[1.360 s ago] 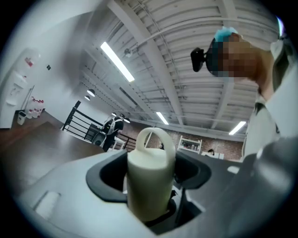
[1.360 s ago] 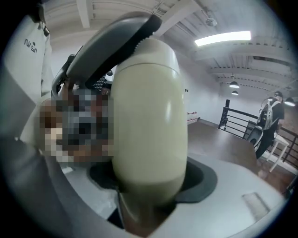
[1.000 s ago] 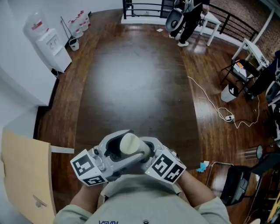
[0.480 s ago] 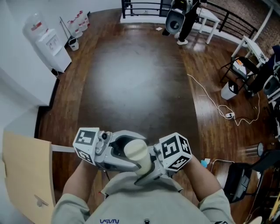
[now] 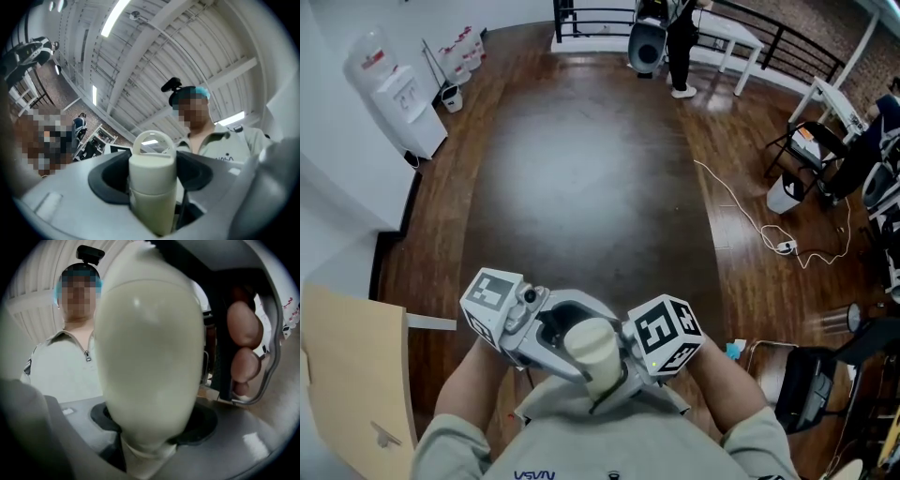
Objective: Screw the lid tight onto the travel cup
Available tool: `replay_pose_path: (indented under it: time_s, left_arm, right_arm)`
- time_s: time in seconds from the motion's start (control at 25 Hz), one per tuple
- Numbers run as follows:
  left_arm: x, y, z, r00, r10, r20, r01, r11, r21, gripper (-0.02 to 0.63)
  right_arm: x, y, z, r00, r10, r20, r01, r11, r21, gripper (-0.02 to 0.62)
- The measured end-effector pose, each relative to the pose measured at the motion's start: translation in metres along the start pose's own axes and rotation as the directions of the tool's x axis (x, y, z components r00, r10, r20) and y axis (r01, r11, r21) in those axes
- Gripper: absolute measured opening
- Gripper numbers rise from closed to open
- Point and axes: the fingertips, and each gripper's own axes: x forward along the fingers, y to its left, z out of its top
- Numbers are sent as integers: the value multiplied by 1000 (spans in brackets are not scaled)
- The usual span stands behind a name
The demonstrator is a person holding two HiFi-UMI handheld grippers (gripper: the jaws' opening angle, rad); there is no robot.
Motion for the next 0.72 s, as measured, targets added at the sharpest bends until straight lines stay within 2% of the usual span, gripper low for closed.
replay_pose_path:
  time_s: [0.12, 0.2, 0.28, 0.36, 0.44, 0.52, 0.64, 0.72]
  left_arm:
    - [0, 3, 2, 1000, 11, 6, -11, 1000, 13, 303]
    - [-3, 11, 2, 997, 70, 12, -71, 997, 34, 308]
    - [-9, 21, 1, 987, 160, 19, -161, 985, 58, 361]
    - [-22, 30, 0, 965, 258, 38, -260, 963, 75, 373]
    - [-40, 38, -1, 929, 363, 74, -369, 926, 82, 372]
    - [-63, 45, -2, 874, 469, 125, -479, 874, 75, 368]
    - [-93, 54, -13, 762, 618, 193, -636, 771, 39, 308]
    - [-108, 57, -27, 682, 702, 206, -720, 694, 15, 242]
  right_arm:
    - [-2, -8, 1, 999, -48, 10, 48, 999, -26, 301]
    - [-6, -17, 0, 992, -126, 25, 127, 991, -51, 301]
    - [-12, -31, -2, 969, -240, 49, 243, 967, -77, 301]
    - [-21, -50, -3, 923, -375, 87, 382, 919, -98, 301]
    - [-34, -73, -5, 843, -523, 127, 536, 837, -113, 301]
    - [-49, -96, -8, 732, -661, 167, 680, 725, -113, 301]
    - [-77, -126, -21, 557, -801, 222, 828, 555, -77, 301]
    - [-93, -141, -34, 454, -858, 241, 888, 457, -47, 301]
